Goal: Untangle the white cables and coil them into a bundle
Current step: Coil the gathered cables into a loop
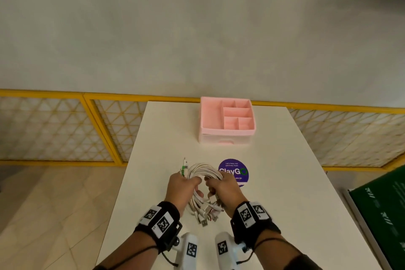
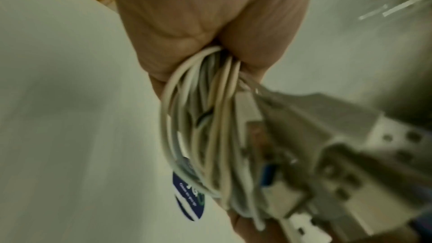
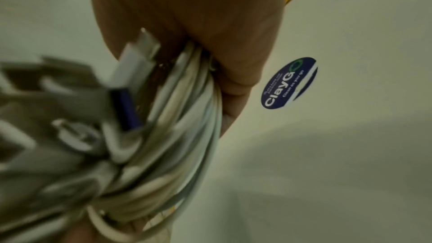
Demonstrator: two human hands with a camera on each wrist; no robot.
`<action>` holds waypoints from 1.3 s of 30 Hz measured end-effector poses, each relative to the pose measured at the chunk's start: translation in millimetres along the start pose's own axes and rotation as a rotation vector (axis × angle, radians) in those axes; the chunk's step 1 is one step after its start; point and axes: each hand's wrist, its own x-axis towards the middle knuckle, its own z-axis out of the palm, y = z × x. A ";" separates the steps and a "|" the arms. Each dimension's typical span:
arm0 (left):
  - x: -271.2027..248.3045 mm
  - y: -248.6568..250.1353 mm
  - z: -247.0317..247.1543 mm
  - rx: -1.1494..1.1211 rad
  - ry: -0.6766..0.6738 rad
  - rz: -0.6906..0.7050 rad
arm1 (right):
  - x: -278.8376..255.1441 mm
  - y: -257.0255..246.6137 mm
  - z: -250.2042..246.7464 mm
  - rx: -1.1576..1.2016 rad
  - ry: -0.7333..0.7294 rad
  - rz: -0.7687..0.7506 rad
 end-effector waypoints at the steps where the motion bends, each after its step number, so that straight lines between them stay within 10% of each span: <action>1: 3.4 -4.1 2.9 0.010 0.001 -0.006 | 5.3 4.7 -1.1 0.015 -0.014 0.010; 11: 56.3 -48.3 17.1 0.281 0.116 -0.105 | 85.4 53.5 -34.9 -0.586 -0.477 0.067; 15: 71.0 -56.4 20.3 0.355 0.126 -0.117 | 122.7 36.3 -47.3 -0.825 -0.421 -0.048; 25: 82.1 -66.7 17.9 0.395 0.121 -0.170 | 207.1 11.9 -73.2 0.511 0.223 0.282; 39: 79.0 -69.3 16.0 0.410 0.108 -0.130 | 198.2 34.9 -64.5 0.659 0.315 0.298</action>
